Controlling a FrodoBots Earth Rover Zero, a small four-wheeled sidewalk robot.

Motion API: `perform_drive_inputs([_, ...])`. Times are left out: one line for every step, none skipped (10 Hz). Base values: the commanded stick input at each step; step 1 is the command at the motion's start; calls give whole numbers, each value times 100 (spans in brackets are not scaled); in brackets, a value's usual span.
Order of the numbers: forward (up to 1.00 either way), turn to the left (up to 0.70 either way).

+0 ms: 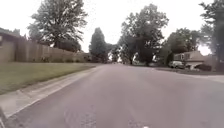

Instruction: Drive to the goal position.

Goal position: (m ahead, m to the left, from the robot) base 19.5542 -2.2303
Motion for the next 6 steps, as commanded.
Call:
perform_drive_inputs([70,0])
perform_drive_inputs([70,0])
perform_drive_inputs([70,0])
perform_drive_inputs([70,0])
perform_drive_inputs([70,0])
perform_drive_inputs([70,0])
